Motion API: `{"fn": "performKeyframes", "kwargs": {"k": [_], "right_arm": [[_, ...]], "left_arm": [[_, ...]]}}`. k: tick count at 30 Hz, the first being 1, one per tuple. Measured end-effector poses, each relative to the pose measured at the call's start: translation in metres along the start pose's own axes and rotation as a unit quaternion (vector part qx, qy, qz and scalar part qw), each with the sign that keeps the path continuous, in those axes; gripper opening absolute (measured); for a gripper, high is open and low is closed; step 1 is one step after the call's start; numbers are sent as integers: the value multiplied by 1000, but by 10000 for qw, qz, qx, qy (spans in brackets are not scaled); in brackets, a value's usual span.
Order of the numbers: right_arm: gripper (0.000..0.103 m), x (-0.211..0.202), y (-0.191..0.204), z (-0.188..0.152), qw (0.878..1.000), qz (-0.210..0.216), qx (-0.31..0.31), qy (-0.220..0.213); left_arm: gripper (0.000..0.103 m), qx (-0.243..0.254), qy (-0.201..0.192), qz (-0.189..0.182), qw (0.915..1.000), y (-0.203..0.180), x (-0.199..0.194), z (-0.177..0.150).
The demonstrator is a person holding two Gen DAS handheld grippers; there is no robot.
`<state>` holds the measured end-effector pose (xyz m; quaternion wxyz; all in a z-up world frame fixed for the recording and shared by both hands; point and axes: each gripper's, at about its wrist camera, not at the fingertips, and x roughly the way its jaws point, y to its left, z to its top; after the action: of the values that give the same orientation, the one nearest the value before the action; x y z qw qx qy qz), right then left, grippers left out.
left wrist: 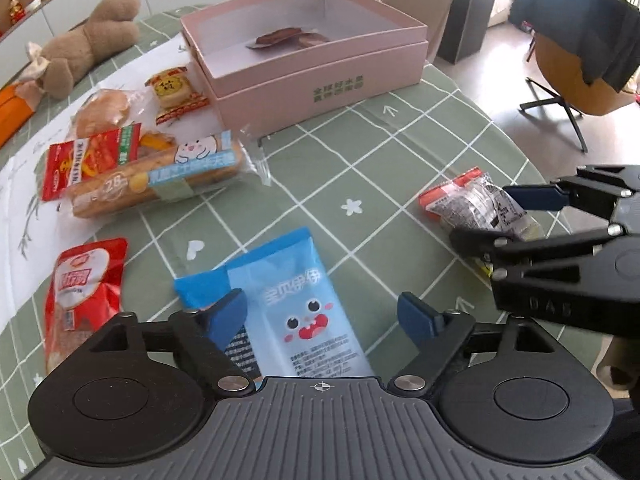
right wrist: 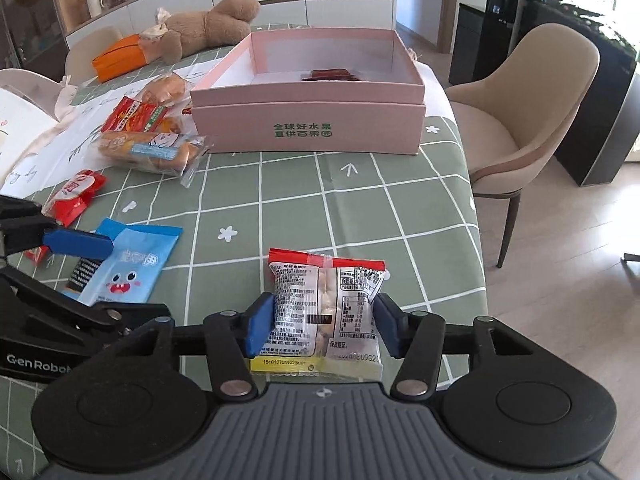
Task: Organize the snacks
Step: 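Grasp the white-red packet with the right tool while the left tool holds the blue bag, then carry the blue bag with the left tool while the right tool carries the white-red packet to the pink box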
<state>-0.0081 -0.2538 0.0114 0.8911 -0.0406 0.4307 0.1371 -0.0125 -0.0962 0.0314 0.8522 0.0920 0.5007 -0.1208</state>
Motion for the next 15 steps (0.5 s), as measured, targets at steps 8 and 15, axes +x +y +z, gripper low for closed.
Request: {"fn": "performKeyframes", "kwargs": {"k": [8,15], "right_arm": [[63,-1,0,-4,9999,-46,-128,-4],[73,-1,2,-9,9998,-19,-165,-83]], "left_arm": [[77,-746,-255,246,9966,39,-16,-11],[77,-1804,-159,-135,9834,77,-17,-18]]}}
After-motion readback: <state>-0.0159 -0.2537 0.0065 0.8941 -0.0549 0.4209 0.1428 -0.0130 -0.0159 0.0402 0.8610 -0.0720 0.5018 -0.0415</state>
